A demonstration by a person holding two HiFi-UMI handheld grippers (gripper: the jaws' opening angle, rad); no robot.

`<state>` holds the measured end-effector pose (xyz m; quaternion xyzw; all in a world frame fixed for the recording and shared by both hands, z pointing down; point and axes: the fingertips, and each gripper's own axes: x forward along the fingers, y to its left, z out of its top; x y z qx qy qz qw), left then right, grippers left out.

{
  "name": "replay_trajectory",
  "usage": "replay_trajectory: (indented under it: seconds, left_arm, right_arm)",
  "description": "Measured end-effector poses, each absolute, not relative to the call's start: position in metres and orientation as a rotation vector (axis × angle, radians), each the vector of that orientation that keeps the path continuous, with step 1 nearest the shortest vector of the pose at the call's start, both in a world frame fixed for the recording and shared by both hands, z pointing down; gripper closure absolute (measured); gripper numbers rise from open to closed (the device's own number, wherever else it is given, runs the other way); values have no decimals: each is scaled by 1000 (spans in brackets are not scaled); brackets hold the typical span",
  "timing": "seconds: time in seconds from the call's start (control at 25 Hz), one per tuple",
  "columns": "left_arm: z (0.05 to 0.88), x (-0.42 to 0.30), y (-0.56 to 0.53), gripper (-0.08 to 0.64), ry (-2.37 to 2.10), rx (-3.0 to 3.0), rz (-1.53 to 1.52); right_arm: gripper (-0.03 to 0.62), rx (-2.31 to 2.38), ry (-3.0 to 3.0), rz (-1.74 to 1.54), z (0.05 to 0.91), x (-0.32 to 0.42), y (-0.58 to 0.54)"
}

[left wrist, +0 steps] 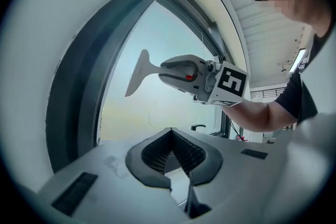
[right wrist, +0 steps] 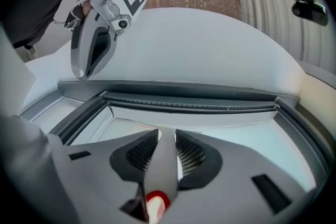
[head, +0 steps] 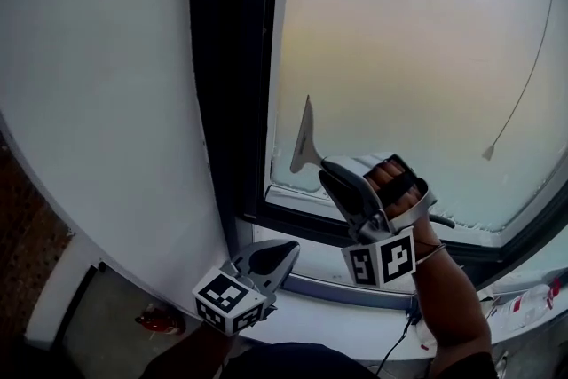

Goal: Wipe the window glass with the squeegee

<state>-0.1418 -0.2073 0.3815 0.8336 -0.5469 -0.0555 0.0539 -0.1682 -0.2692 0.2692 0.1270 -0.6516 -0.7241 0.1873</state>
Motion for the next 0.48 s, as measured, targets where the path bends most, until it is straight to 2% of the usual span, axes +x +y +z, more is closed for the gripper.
replay_trajectory:
  seconds: [0.24, 0.48]
  left_arm:
    - [373, -159, -198, 560, -1710, 2523, -202]
    - [386, -165, -196, 560, -1705, 2488, -192]
  right_arm:
    - [497, 263, -1806, -2054, 264, -217, -275]
    - [497, 277, -1809, -2061, 263, -227, -279]
